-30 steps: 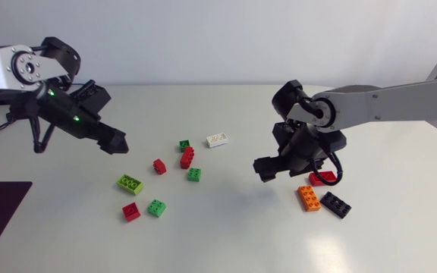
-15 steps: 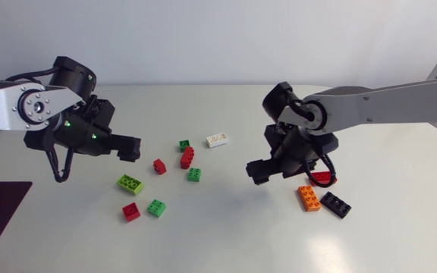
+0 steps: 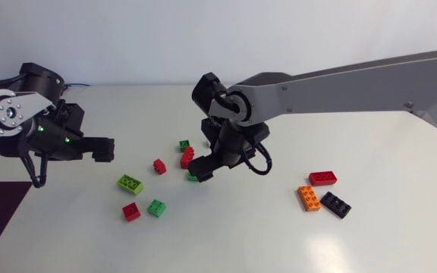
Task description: Sort duplo bricks by size, large to the right and small to the left
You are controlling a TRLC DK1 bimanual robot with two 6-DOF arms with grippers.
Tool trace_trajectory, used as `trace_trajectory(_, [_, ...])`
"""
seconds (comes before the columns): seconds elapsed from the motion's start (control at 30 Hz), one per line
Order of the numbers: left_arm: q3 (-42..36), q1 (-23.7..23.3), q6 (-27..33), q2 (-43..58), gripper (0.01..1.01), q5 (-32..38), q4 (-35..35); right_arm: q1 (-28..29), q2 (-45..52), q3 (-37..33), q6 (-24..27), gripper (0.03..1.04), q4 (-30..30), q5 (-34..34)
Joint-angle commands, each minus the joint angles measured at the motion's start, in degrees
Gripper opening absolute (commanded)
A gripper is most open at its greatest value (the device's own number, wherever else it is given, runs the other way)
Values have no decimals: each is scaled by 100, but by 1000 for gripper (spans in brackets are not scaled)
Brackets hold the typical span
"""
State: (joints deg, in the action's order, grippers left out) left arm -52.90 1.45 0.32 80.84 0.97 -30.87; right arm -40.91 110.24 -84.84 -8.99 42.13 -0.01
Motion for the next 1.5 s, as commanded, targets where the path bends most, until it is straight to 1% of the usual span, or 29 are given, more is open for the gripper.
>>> trace_trajectory(0.0, [219,-57,-128,-147,982,43,46,12,139,-86,47,966,173,1])
trace_trajectory(0.13, [298,30,-489,-235,980,149,46,21,86,37,38,966,182,1])
trace_trajectory(0.2, [430,136,-629,-332,980,158,161,39,42,125,29,967,164,1])
trace_trajectory(0.27, [597,426,-638,-402,982,158,301,65,-28,231,29,967,138,-8])
trace_trajectory(0.3, [641,681,-480,-411,982,166,319,83,-64,292,21,967,129,1])
trace_trajectory(0.33, [650,865,-207,-393,980,166,328,92,-108,336,29,967,120,1])
trace_trajectory(0.37, [623,936,47,-402,980,166,336,118,-151,389,29,967,111,1])
trace_trajectory(0.4, [571,936,469,-420,980,96,380,135,-195,433,29,967,111,1])
trace_trajectory(0.43, [483,918,918,-376,980,-194,380,171,-248,486,29,967,111,1])
trace_trajectory(0.47, [377,813,1331,-314,980,-387,284,179,-292,530,38,967,103,1])
trace_trajectory(0.5, [228,593,1876,-235,980,-554,169,223,-345,591,47,967,103,1])
trace_trajectory(0.53, [96,479,2359,-147,980,-730,11,250,-380,635,47,967,103,1])
trace_trajectory(0.6, [-185,250,3211,29,980,-1003,-428,302,-450,732,47,967,85,1])
trace_trajectory(0.63, [-343,118,3704,134,980,-1187,-762,329,-494,802,47,967,50,1])
trace_trajectory(0.7, [-589,-22,4547,257,982,-1301,-1237,364,-529,916,47,967,-21,1])
trace_trajectory(0.77, [-721,-137,5418,301,982,-1363,-1580,382,-556,1022,47,967,-56,1])
trace_trajectory(0.83, [-836,-198,6358,398,984,-1363,-2107,390,-591,1119,29,967,-91,1])
trace_trajectory(0.9, [-1020,-233,7105,556,984,-1363,-2722,408,-626,1180,3,967,-100,1])
trace_trajectory(0.97, [-1161,-286,7738,714,984,-1354,-3162,452,-644,1224,-6,967,-117,1])
trace_trajectory(1.03, [-1284,-295,8239,863,984,-1213,-3381,513,-644,1224,-6,967,-108,10])
trace_trajectory(1.17, [-1495,-119,8898,1022,984,-932,-3452,663,-644,1189,21,967,-21,19])
trace_trajectory(1.27, [-1723,118,9118,1250,984,-730,-3373,803,-661,1233,29,967,-3,27])
trace_trajectory(1.4, [-1811,338,9258,1584,984,-519,-2854,944,-635,1347,56,967,-29,19])
trace_trajectory(1.47, [-1820,373,9434,1769,984,-431,-2643,997,-626,1373,91,967,-29,19])
